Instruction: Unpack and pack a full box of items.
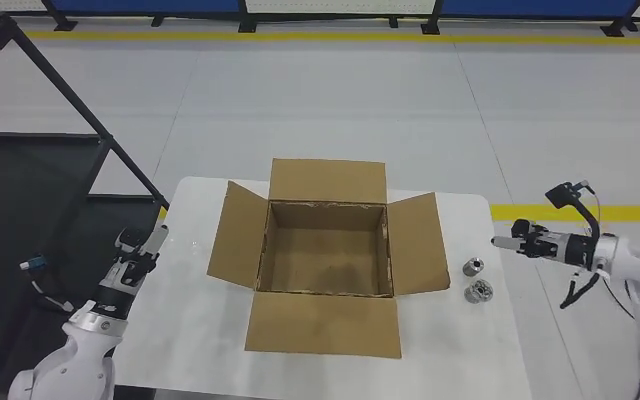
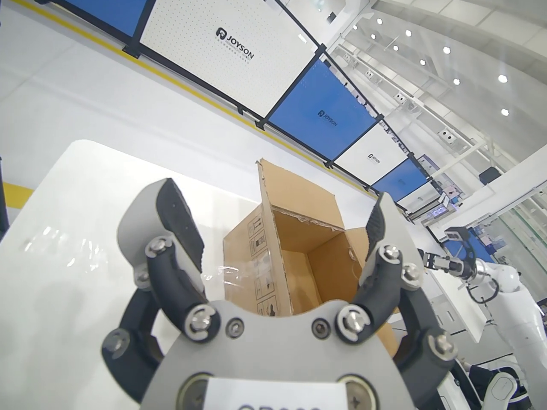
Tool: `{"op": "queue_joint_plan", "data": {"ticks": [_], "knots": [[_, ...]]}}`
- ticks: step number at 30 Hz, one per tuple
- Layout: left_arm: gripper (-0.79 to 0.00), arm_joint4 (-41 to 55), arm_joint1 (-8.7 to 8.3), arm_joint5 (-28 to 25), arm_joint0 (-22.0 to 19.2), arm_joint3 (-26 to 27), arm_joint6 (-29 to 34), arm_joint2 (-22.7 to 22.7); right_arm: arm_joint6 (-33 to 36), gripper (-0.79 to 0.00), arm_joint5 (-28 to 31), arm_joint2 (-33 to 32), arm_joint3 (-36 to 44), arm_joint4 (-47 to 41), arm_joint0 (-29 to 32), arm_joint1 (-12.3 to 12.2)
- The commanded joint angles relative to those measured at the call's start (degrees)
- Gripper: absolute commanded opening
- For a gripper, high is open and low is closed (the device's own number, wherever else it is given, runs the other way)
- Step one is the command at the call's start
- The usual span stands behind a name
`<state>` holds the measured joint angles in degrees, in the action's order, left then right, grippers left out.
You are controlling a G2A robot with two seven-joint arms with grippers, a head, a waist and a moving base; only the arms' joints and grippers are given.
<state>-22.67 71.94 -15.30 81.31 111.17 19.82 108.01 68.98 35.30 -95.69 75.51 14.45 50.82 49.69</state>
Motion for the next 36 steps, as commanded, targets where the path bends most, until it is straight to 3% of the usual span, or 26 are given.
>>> {"op": "queue_joint_plan", "data": {"ticks": [1,3,14,21,26,30,36], "knots": [[0.000,0.25,-0.01,0.27,-0.08,0.11,-0.03,-0.02,-2.07,0.000,2.07,-2.17,3.93,6.60,7.42,-1.05],[0.000,0.25,-0.01,0.27,-0.08,0.11,-0.03,-0.02,-3.05,0.000,3.04,-3.47,4.97,9.95,10.23,-1.63],[0.000,0.25,-0.01,0.27,-0.08,0.11,-0.03,-0.02,-4.04,0.000,2.67,-3.20,5.36,10.15,10.44,-1.57],[0.000,0.25,-0.01,0.27,-0.08,0.11,-0.03,-0.02,-10.86,0.000,5.97,1.29,7.60,23.86,12.80,-1.69],[0.000,0.25,-0.01,0.27,-0.08,0.11,-0.03,-0.02,-18.31,0.000,3.99,5.88,5.85,32.22,13.67,-1.18],[0.000,0.25,-0.01,0.27,-0.08,0.11,-0.03,-0.02,-22.51,0.000,0.58,9.68,2.01,34.56,12.03,-0.49],[0.000,0.25,-0.01,0.27,-0.08,0.11,-0.03,-0.02,-23.60,0.000,-0.52,14.70,-4.03,33.12,7.73,0.51]]}}
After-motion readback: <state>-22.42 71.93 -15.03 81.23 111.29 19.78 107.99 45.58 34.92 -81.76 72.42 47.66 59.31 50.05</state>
